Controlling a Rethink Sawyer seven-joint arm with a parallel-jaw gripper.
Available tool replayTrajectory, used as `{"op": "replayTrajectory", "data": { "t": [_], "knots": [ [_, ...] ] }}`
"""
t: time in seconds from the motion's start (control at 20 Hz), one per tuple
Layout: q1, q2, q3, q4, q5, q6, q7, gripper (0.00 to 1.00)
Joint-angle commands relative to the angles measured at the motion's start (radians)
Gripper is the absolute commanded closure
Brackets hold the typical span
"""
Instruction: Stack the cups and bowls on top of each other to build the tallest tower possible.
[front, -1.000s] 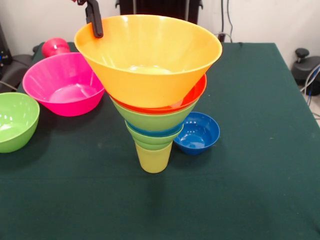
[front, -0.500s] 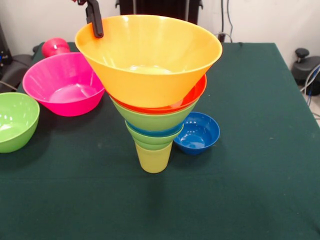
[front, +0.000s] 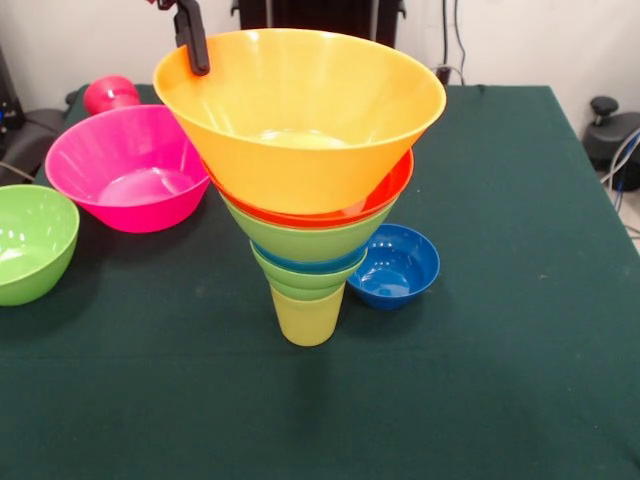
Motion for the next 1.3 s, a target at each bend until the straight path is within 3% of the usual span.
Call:
{"op": "replayTrajectory", "data": {
  "t": [0.05,0.95,1.0,1.3],
  "knots": [
    [0.034,-0.003,0.009,0.048,-0.034,0.062,-0.087,1.0],
    [0.059,-0.008,-0.02,0.046,-0.046,0.053,-0.076,1.0],
    [0.058,-0.007,-0.018,0.046,-0.046,0.054,-0.076,0.0],
    [0.052,-0.004,-0.011,0.046,-0.046,0.062,-0.085,0.0]
  ]
}}
